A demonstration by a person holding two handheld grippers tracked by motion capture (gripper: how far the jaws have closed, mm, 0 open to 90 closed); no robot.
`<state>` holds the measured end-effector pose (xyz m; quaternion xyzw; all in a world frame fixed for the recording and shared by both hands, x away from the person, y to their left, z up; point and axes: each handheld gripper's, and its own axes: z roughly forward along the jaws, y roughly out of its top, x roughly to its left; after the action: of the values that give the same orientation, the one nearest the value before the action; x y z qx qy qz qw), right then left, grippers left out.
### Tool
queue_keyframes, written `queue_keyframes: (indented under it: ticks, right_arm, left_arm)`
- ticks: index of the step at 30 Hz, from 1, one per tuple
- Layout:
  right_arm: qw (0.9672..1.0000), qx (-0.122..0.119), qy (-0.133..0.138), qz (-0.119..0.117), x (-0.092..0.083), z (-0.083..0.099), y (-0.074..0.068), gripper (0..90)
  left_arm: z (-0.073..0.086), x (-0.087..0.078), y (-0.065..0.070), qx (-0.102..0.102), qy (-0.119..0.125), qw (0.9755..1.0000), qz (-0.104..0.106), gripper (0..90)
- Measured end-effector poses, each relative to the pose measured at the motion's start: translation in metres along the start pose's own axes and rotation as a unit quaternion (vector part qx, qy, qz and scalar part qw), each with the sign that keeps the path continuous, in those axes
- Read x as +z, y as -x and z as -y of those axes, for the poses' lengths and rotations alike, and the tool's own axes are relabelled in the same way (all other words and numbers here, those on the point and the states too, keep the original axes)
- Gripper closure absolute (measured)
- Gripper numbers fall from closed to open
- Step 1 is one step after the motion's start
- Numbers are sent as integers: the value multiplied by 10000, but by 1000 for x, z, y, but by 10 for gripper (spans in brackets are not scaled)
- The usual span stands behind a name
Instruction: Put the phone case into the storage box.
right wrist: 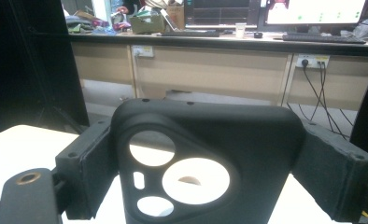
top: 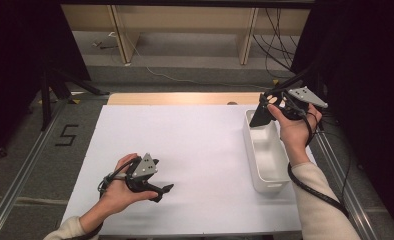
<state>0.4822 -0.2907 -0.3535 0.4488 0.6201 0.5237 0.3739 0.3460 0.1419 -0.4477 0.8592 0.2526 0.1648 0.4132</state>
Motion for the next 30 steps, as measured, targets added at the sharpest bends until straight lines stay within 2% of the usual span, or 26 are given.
queue_keyframes:
  ticks: [30]
  right_arm:
    - [10000, -29, -55, 17, 8, 1, 1, 149]
  left_arm:
    - [0, -1, 0, 2, -17, 10000, -1, 79]
